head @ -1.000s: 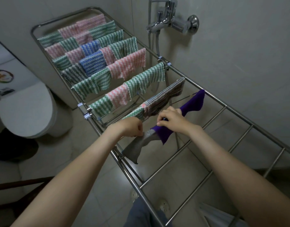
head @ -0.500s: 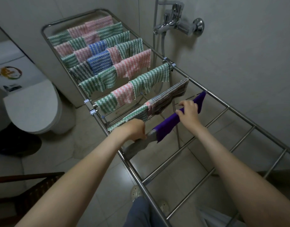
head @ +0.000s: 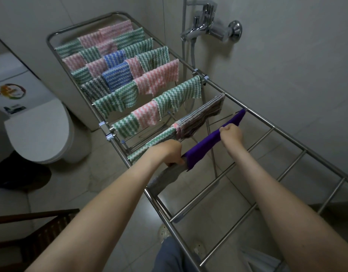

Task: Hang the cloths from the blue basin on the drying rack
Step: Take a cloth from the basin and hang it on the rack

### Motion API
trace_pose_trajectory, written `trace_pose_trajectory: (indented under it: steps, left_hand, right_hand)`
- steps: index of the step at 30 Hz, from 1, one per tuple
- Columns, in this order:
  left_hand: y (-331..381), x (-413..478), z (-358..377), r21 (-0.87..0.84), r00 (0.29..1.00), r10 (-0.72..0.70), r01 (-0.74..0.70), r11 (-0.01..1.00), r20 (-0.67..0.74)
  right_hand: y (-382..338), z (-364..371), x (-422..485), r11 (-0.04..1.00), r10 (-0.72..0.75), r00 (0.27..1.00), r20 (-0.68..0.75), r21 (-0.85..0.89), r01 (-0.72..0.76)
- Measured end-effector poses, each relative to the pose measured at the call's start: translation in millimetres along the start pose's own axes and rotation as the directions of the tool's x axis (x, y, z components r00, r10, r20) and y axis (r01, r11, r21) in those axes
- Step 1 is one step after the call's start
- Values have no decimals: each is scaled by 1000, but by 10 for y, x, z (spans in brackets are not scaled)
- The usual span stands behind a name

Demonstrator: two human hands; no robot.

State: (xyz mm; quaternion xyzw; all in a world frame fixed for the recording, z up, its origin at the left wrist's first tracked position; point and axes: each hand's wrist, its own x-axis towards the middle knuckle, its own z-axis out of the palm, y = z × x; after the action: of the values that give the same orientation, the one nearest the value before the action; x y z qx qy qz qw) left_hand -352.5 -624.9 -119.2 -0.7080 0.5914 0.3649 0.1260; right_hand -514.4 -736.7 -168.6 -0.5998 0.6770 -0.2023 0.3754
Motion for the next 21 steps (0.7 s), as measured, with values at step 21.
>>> trace_pose_trajectory:
  steps: [21]
  left_hand:
    - [-564,-709,107,-377,813,-306,115,919,-496]
  right_hand:
    - [-540,361,-818,531,-721,543,430,-159,832]
